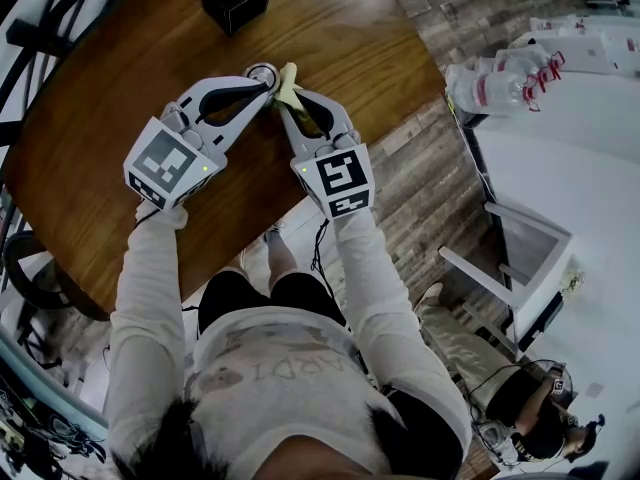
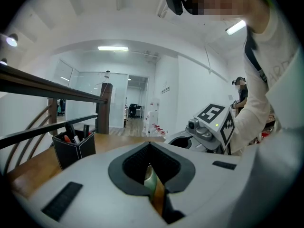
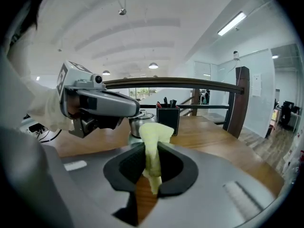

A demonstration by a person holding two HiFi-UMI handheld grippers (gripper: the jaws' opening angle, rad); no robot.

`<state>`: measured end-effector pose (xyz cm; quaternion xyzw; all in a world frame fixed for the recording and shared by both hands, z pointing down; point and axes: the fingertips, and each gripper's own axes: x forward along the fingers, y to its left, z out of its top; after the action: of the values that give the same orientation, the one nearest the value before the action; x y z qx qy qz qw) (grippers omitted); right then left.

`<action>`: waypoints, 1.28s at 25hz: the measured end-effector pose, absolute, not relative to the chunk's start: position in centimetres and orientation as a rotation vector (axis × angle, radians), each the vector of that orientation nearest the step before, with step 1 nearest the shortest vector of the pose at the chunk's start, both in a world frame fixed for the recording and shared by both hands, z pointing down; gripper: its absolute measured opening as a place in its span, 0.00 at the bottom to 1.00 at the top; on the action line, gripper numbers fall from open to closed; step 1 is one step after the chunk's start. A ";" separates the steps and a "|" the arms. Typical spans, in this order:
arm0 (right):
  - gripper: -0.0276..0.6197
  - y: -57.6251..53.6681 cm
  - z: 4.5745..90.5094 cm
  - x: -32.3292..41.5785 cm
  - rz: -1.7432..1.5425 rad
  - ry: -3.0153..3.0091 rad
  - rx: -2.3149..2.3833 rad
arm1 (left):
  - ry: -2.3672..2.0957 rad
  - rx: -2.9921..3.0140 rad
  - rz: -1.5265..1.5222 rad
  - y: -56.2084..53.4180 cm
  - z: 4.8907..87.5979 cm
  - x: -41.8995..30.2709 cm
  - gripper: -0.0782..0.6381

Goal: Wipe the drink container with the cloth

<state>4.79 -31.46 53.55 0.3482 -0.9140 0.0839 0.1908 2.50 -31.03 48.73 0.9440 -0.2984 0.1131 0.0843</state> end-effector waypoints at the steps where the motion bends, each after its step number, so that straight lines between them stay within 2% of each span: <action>1: 0.14 -31.2 53.5 4.7 0.236 -2.571 0.975 | -0.888 2.817 0.337 -31.0 48.7 2.6 0.12; 15: 0.14 -28.3 54.5 1.9 0.290 -2.600 0.884 | -0.879 2.817 0.320 -31.1 48.7 2.7 0.12; 32: 0.14 -27.7 60.5 1.2 0.394 -2.452 0.844 | -0.874 2.818 0.313 -31.2 48.3 3.0 0.12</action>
<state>1.18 -27.68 60.48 0.3111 -0.9035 0.1451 0.2566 2.99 -31.18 48.33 0.9462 -0.2934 0.1049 0.0870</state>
